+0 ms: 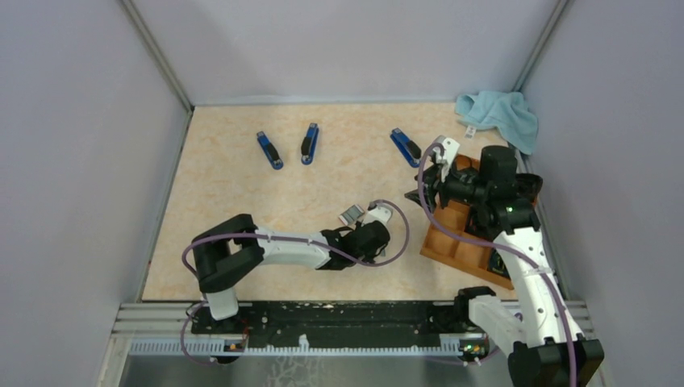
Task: Unload the staples from the stapler
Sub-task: Pick up the staple from the center of the board.
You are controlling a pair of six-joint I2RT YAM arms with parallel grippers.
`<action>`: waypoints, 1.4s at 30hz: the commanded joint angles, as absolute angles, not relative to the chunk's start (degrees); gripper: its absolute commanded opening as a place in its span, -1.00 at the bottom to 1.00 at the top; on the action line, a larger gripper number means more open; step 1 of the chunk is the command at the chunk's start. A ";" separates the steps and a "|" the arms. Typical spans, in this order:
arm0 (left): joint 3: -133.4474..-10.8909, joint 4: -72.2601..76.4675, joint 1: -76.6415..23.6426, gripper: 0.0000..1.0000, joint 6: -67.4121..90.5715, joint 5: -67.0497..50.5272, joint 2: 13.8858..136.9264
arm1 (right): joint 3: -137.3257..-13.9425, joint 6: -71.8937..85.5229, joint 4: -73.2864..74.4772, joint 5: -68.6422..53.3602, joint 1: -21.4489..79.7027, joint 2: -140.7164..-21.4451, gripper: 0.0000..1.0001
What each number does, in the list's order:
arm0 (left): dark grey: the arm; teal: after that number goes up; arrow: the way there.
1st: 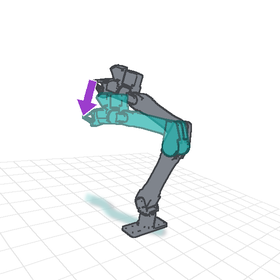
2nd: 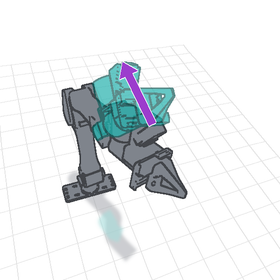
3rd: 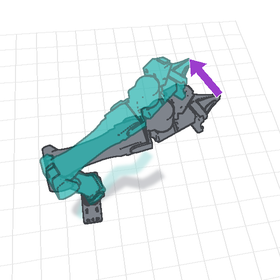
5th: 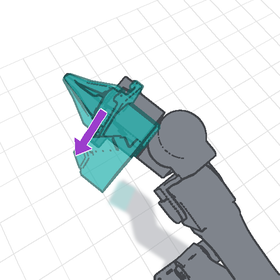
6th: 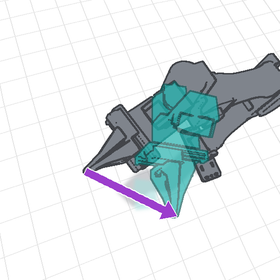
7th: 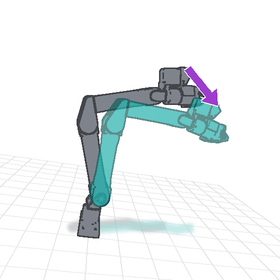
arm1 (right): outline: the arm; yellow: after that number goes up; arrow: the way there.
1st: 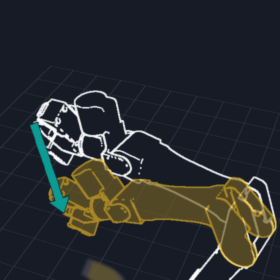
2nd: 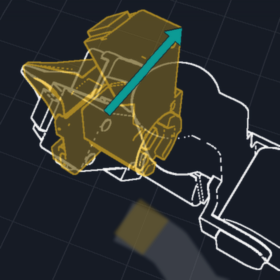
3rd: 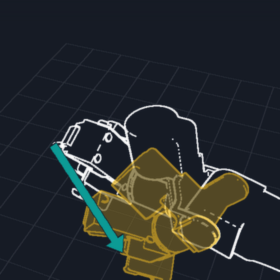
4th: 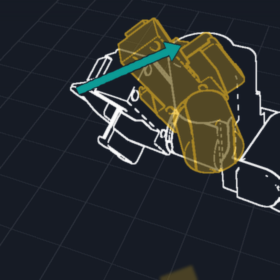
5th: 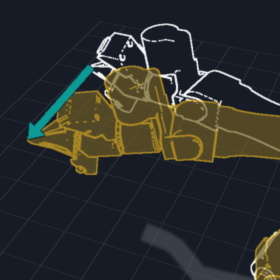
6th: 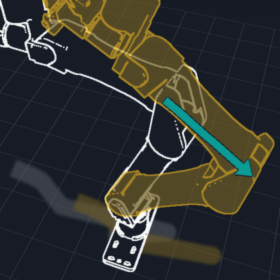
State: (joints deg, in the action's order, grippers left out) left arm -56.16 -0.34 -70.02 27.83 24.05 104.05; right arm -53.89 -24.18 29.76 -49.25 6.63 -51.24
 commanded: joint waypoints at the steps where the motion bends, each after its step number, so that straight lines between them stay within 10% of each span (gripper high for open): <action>1: -56.17 -5.45 -70.31 -0.42 29.17 23.32 106.79 | -53.83 -23.82 27.85 -49.33 6.50 -52.13 0.10; 42: -52.93 -1.54 -70.72 -0.44 28.80 22.17 105.36 | -54.19 -28.97 31.99 -66.49 -3.56 -56.44 0.10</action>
